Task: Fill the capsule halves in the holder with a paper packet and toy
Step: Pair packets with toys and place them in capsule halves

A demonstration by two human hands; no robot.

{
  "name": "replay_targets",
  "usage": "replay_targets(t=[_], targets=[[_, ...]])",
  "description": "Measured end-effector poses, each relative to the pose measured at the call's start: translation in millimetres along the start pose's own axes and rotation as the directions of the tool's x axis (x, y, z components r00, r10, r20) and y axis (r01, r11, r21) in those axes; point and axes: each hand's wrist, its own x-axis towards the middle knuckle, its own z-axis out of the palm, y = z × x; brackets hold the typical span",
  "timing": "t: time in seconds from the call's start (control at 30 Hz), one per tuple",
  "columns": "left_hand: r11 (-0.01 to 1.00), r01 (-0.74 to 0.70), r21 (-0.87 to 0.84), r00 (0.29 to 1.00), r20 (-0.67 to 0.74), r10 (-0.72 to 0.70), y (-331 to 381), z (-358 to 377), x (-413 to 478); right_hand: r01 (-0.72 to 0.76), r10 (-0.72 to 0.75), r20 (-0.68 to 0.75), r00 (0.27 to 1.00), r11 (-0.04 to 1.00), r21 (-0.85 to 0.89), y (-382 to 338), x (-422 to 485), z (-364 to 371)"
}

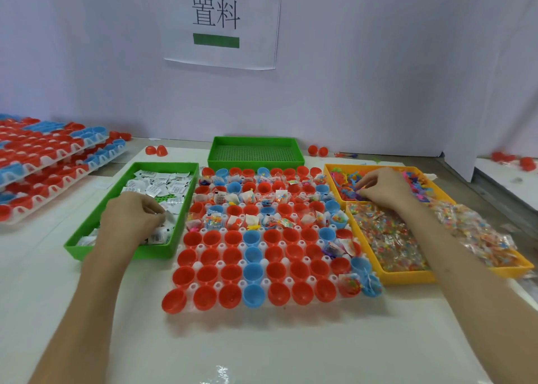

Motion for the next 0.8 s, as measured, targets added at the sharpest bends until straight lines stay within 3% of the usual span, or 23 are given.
replay_targets(t=[0.3, 0.6, 0.67, 0.8], targets=[[0.989, -0.083, -0.121, 0.946, -0.321, 0.040, 9, -11, -15, 0.000, 0.017, -0.170, 0.985, 0.995, 0.100, 3, -5, -9], [0.873, -0.290, -0.392, 0.910, -0.395, 0.125, 37, -21, -36, 0.079, -0.006, -0.254, 0.967, 0.958, 0.276, 2, -4, -11], [0.861, -0.305, -0.407, 0.909, -0.394, 0.136, 42, -21, -41, 0.069, -0.023, -0.200, 0.980, 0.971, 0.230, 4, -4, -11], [0.803, -0.321, -0.503, 0.911, -0.397, 0.116, 52, -21, -57, 0.072, -0.077, 0.128, 0.989, 0.996, 0.045, 8, -4, -6]])
